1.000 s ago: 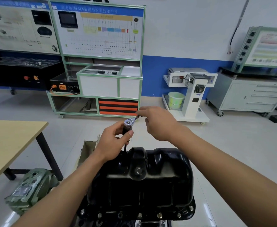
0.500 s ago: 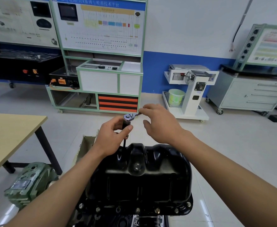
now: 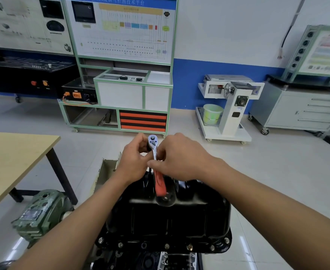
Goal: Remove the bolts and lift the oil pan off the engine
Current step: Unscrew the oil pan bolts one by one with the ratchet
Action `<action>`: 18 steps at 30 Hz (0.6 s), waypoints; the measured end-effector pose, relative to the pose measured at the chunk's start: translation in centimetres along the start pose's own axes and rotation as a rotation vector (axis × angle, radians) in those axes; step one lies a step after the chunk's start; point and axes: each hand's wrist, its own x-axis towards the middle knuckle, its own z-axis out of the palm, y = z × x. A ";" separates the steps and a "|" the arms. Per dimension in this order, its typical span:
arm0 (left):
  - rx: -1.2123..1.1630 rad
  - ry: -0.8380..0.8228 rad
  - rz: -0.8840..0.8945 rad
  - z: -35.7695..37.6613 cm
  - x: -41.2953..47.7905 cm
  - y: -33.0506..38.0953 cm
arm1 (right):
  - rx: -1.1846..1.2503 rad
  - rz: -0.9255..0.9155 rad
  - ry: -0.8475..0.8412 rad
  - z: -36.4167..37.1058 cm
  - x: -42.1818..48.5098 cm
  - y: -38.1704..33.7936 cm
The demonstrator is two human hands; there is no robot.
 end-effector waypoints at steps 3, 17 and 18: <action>-0.009 -0.024 0.011 0.0 0.0 0.2 | 0.011 0.004 -0.039 -0.5 0.2 0.3; 0.004 -0.052 0.005 -0.1 0.0 0.1 | -0.263 0.031 -0.124 -2.5 1.9 2.8; 0.010 -0.055 0.005 -0.1 0.0 0.1 | -0.304 0.030 -0.096 -2.4 2.1 3.0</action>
